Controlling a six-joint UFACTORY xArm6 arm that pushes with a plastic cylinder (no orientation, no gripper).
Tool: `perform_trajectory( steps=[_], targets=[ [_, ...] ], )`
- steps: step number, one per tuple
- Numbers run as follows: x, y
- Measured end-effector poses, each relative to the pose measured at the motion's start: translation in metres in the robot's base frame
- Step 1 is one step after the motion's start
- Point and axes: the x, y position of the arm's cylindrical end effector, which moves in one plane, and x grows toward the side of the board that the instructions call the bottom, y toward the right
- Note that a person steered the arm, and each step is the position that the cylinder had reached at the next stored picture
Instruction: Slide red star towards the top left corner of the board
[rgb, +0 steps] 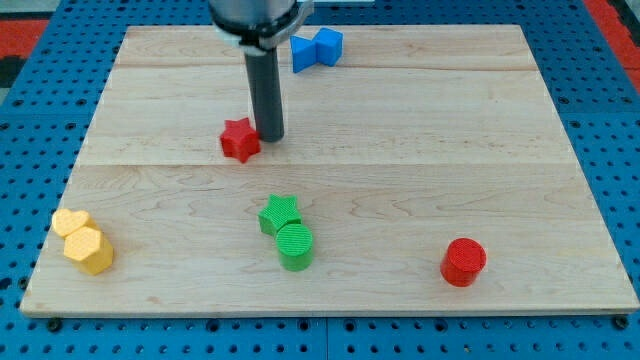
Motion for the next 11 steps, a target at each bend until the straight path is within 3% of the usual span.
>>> perform_trajectory(
  steps=[1, 2, 3, 4, 5, 6, 8, 9, 10, 11],
  targets=[
    [0.004, 0.005],
    [0.008, -0.075],
    [-0.022, -0.129],
    [-0.087, -0.148],
    [-0.039, -0.129],
    [-0.031, -0.081],
    [-0.121, -0.151],
    [-0.112, -0.144],
    [-0.126, -0.182],
    [-0.151, -0.171]
  ],
)
